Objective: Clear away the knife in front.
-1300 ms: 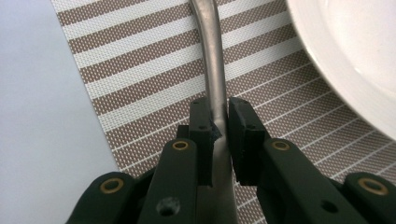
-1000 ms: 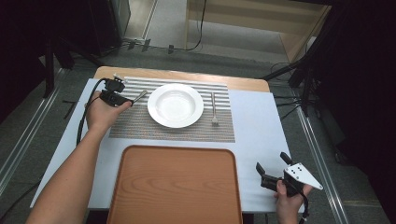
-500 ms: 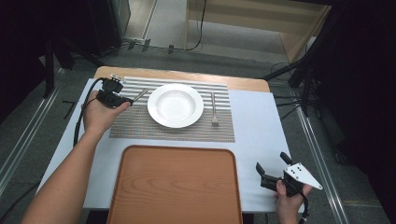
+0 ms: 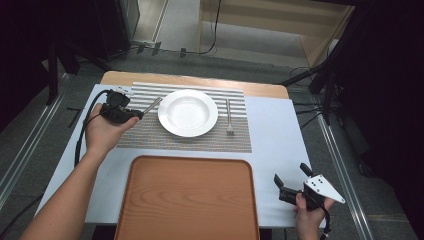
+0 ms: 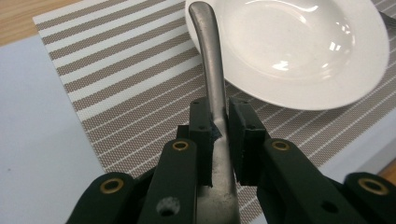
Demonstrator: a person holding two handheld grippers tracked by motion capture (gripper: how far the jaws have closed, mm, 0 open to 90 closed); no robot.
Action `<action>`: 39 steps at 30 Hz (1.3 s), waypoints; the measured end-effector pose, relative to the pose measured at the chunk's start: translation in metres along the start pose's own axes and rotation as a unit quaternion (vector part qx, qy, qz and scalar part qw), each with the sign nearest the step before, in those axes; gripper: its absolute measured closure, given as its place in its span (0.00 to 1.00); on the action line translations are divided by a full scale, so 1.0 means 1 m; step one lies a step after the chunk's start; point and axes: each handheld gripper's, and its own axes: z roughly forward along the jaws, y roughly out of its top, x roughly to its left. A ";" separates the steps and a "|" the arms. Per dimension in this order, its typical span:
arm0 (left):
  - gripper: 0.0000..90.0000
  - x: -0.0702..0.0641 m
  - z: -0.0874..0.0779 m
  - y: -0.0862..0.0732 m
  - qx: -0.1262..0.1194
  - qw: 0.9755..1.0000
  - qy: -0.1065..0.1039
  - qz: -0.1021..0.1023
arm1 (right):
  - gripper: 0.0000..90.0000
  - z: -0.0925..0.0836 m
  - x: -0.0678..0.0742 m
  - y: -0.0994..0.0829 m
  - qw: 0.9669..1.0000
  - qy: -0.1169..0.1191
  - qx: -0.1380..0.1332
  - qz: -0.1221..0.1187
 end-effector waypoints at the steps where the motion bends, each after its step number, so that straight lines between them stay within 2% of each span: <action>1: 0.87 -0.002 -0.001 -0.003 -0.003 1.000 -0.004 0.002 | 0.00 0.000 0.000 0.000 1.000 0.000 0.000 0.000; 10: 0.87 -0.027 -0.013 -0.025 -0.016 1.000 -0.014 0.021 | 0.00 0.000 0.000 0.000 1.000 0.000 0.001 0.001; 15: 0.87 -0.039 -0.018 -0.037 -0.018 0.999 -0.028 0.029 | 0.00 0.000 0.001 0.000 1.000 0.000 0.001 0.000; 17: 0.87 -0.044 -0.021 -0.041 -0.022 0.999 -0.026 0.032 | 0.00 0.000 0.000 0.000 1.000 0.000 0.001 0.000; 20: 0.87 -0.050 -0.025 -0.047 -0.026 0.999 -0.036 0.029 | 0.00 0.000 0.000 0.000 1.000 -0.001 0.001 0.000; 26: 0.87 -0.068 -0.031 -0.061 -0.025 0.998 -0.044 0.045 | 0.00 0.000 0.000 0.000 1.000 -0.001 0.000 0.000; 29: 0.87 -0.077 -0.033 -0.068 -0.028 0.998 -0.045 0.046 | 0.00 -0.001 0.000 0.000 1.000 0.000 -0.001 -0.001; 32: 0.87 -0.084 -0.035 -0.075 -0.033 0.997 -0.055 0.042 | 0.00 -0.001 0.000 0.000 1.000 0.002 -0.001 0.000; 39: 0.87 -0.102 -0.037 -0.092 -0.030 0.996 -0.068 0.050 | 0.00 -0.001 0.000 0.000 1.000 0.002 -0.003 -0.001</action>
